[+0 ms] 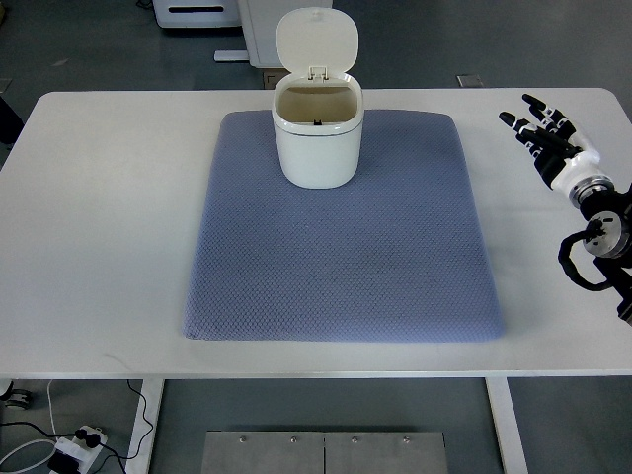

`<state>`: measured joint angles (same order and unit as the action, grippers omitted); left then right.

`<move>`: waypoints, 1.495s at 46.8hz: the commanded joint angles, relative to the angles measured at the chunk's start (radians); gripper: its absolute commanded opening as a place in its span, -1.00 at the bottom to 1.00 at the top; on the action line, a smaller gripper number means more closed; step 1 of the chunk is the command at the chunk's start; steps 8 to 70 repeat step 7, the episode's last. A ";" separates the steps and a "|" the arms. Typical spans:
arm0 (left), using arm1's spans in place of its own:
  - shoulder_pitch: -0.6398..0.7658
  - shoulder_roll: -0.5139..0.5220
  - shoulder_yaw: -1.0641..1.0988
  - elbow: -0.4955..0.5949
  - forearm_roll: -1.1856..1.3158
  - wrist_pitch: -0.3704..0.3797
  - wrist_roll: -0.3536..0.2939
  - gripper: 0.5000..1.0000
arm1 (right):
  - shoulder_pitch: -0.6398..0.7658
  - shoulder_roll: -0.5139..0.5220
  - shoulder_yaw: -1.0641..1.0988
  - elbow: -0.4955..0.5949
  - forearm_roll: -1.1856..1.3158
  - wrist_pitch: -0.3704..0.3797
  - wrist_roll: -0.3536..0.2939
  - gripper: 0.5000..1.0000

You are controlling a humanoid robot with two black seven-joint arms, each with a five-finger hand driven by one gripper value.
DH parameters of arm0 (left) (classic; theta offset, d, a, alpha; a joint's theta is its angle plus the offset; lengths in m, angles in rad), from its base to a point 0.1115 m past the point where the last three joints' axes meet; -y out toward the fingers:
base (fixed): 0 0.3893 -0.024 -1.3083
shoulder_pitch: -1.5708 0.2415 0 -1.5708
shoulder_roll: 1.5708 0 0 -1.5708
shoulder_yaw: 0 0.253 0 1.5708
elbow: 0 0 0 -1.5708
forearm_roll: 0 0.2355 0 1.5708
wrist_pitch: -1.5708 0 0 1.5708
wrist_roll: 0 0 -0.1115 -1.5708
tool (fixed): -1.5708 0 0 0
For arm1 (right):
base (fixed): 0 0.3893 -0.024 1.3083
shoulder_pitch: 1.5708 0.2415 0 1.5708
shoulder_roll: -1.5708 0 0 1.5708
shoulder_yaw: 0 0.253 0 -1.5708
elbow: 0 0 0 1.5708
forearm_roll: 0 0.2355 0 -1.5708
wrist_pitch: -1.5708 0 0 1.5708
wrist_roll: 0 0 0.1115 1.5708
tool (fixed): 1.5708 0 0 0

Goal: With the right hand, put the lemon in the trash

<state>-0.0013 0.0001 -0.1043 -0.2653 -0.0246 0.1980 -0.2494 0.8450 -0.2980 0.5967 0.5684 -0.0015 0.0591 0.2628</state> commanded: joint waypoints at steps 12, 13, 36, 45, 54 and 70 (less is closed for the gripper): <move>0.000 0.000 0.000 0.000 0.000 0.000 -0.001 1.00 | -0.001 0.000 -0.003 0.001 0.000 0.002 -0.016 1.00; 0.000 0.000 0.000 0.000 0.000 0.000 -0.001 1.00 | -0.001 0.000 -0.003 0.001 0.000 0.002 -0.016 1.00; 0.000 0.000 0.000 0.000 0.000 0.000 -0.001 1.00 | -0.001 0.000 -0.003 0.001 0.000 0.002 -0.016 1.00; 0.000 0.000 0.000 0.000 0.000 0.000 -0.001 1.00 | -0.001 0.000 -0.003 0.001 0.000 0.002 -0.016 1.00; 0.000 0.000 0.000 0.000 0.000 0.000 -0.001 1.00 | -0.001 0.000 -0.003 0.001 0.000 0.002 -0.016 1.00; 0.000 0.000 0.000 0.000 0.000 0.000 -0.001 1.00 | -0.001 0.000 -0.003 0.001 0.000 0.002 -0.016 1.00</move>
